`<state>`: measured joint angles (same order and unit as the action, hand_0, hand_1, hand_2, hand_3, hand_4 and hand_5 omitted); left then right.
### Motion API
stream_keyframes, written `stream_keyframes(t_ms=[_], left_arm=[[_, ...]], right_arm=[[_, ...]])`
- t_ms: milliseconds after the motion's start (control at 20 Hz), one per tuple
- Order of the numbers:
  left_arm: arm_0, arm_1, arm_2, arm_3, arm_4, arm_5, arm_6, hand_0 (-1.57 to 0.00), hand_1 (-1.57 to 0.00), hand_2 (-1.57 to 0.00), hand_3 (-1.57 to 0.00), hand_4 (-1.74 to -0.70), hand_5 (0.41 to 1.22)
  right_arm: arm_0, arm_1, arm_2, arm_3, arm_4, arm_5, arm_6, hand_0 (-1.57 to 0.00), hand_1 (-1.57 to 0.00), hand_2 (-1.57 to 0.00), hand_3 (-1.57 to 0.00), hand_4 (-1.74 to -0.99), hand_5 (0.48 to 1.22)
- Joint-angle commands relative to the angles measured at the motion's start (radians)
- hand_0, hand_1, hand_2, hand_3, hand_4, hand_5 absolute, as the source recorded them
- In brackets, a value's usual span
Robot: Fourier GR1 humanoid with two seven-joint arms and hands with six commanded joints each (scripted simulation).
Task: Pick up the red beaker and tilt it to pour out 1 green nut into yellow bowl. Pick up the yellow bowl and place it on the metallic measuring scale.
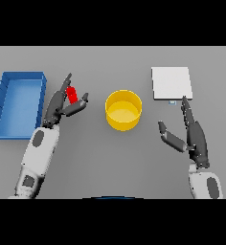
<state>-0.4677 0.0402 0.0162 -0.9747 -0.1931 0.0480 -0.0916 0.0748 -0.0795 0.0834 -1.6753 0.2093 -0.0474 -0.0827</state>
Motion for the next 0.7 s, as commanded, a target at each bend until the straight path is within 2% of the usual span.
stream_keyframes(t_ms=[0, 50, 100, 250, 300, 350, 400, 450, 500, 550, 600, 650], left_arm=[[-0.008, 0.0, 0.005, 0.009, 0.008, -0.007, -0.016, 0.0, 0.0, 0.0, 0.0, -1.3, 0.686], [-0.016, 0.001, 0.014, 0.02, 0.017, -0.014, -0.028, 0.0, 0.0, 0.0, 0.0, -1.31, 0.688], [-0.024, -0.003, 0.019, 0.036, 0.021, -0.014, -0.041, 0.0, 0.0, 0.0, 0.0, -1.32, 0.692], [-0.044, -0.02, 0.034, 0.073, 0.033, -0.006, -0.075, 0.0, 0.0, 0.0, 0.0, -1.35, 0.704], [-0.041, -0.024, 0.043, 0.075, 0.044, -0.005, -0.09, 0.0, -0.03, -0.07, -0.03, -1.38, 0.724], [-0.052, -0.031, 0.055, 0.096, 0.051, 0.003, -0.09, -0.12, -0.15, -0.18, -0.12, -1.41, 0.75], [-0.069, -0.037, 0.07, 0.117, 0.06, 0.015, -0.089, -0.29, -0.33, -0.36, -0.29, -1.45, 0.783], [-0.084, -0.043, 0.076, 0.133, 0.057, 0.034, -0.075, -0.44, -0.48, -0.52, -0.55, -1.45, 0.871], [-0.086, -0.042, 0.071, 0.14, 0.044, 0.047, -0.08, -0.66, -0.7, -0.73, -0.72, -1.5, 0.941], [-0.097, -0.04, 0.067, 0.145, 0.032, 0.056, -0.064, -0.84, -0.87, -0.9, -0.84, -1.54, 0.997], [-0.095, -0.039, 0.058, 0.153, 0.019, 0.055, -0.094, -0.99, -1.01, -1.03, -0.93, -1.57, 1.042], [-0.1, -0.036, 0.05, 0.157, 0.016, 0.048, -0.096, -1.11, -1.12, -1.14, -0.97, -1.6, 1.078]], right_arm=[[0.003, 0.006, 0.005, 0.002, 0.003, -0.002, 0.002, 0.0, 0.0, 0.0, 0.0, -1.268, 0.639], [0.023, 0.006, 0.006, -0.002, 0.004, -0.002, -0.018, 0.0, 0.0, 0.0, 0.0, -1.269, 0.64], [0.006, 0.002, 0.004, -0.001, 0.011, -0.007, 0.0, 0.0, 0.0, 0.0, 0.0, -1.264, 0.64], [0.003, 0.001, 0.006, -0.003, 0.017, -0.009, 0.007, 0.0, 0.0, 0.0, 0.0, -1.261, 0.641], [-0.001, -0.006, 0.001, -0.012, 0.009, -0.004, 0.007, 0.0, 0.0, 0.0, 0.0, -1.259, 0.642], [0.012, -0.006, 0.002, -0.014, 0.006, 0.0, 0.003, 0.0, 0.0, 0.0, 0.0, -1.26, 0.642], [0.015, -0.009, 0.0, -0.013, 0.007, -0.001, -0.001, 0.0, 0.0, 0.0, 0.0, -1.258, 0.644], [0.014, 0.005, 0.01, -0.005, 0.017, -0.009, -0.003, 0.0, 0.0, 0.0, 0.0, -1.257, 0.645], [0.018, 0.0, 0.006, -0.003, 0.019, -0.009, -0.004, 0.0, 0.0, 0.0, 0.0, -1.255, 0.644], [0.003, 0.0, 0.001, 0.006, 0.016, -0.012, 0.002, 0.0, 0.0, 0.0, 0.0, -1.256, 0.646], [0.009, -0.007, -0.003, 0.001, 0.008, -0.004, -0.005, 0.0, 0.0, 0.0, 0.0, -1.254, 0.645], [0.003, -0.001, 0.0, -0.003, 0.01, -0.009, -0.004, 0.0, 0.0, 0.0, 0.0, -1.252, 0.644]])
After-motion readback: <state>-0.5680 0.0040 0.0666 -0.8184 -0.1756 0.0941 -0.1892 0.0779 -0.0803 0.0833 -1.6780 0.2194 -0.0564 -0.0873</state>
